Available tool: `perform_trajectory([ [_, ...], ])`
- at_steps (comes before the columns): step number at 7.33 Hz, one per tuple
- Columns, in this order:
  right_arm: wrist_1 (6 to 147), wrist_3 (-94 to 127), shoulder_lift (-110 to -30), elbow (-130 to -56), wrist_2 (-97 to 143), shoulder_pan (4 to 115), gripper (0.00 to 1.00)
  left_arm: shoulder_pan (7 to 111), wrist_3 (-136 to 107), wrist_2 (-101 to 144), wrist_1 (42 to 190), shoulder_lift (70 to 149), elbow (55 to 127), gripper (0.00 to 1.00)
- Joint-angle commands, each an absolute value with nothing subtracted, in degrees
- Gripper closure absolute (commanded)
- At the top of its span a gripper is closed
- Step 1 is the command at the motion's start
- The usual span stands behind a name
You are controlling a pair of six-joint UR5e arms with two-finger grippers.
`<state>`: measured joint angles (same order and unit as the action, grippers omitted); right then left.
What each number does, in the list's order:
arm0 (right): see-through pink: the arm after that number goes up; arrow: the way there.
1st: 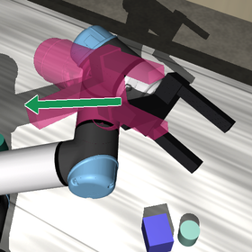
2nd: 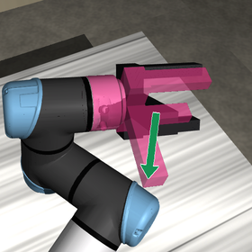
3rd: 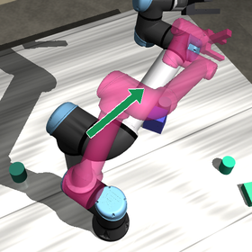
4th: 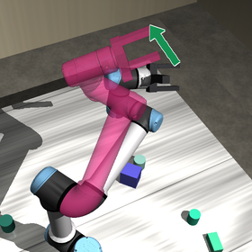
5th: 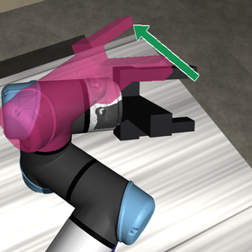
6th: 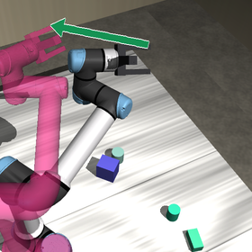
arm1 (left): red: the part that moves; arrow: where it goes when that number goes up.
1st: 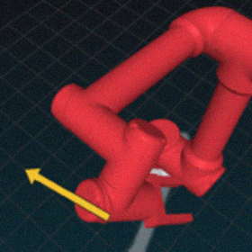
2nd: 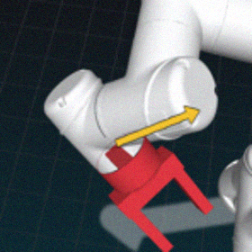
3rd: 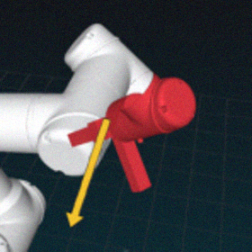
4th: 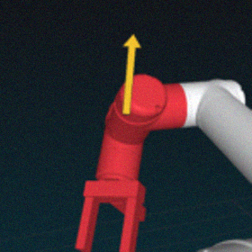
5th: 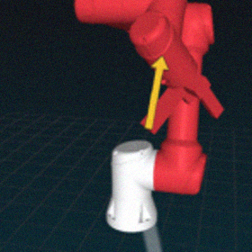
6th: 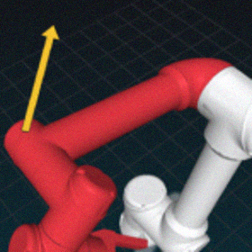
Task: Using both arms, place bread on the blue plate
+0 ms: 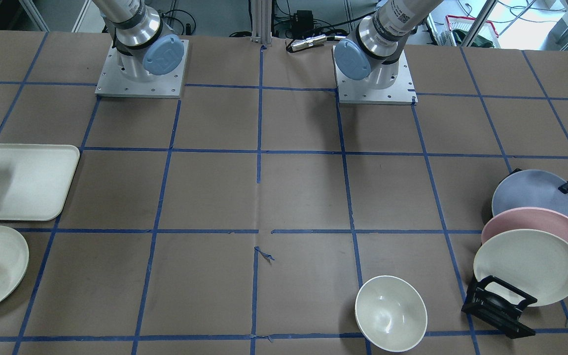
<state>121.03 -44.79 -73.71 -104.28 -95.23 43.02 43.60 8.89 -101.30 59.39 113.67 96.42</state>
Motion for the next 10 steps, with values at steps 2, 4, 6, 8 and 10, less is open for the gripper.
perform_trajectory([
  [2, 100.45, -30.55, -79.09, -93.38, -94.93, 53.76, 1.0, 42.72, 8.7, -100.98, 62.55, 112.51, 94.41, 1.0],
  [4, 88.99, -21.93, -81.03, -86.6, -94.92, 61.31, 1.0, 40.7, 9.49, -101.16, 73.5, 111.98, 89.5, 1.0],
  [6, 84.22, -12.34, -81.3, -82.63, -93.87, 69.22, 1.0, 40.43, 9.49, -104.21, 81.78, 107.87, 86.15, 1.0],
  [8, 82.62, -4.69, -81.3, -81.13, -91.95, 74.86, 1.0, 40.78, 12.9, -107.49, 93.54, 101.37, 82.37, 1.0],
  [10, 82.88, -0.37, -81.12, -81.12, -91.23, 80.31, 1.0, 44.27, 12.48, -106.1, 104.61, 94.51, 83.05, 1.0],
])
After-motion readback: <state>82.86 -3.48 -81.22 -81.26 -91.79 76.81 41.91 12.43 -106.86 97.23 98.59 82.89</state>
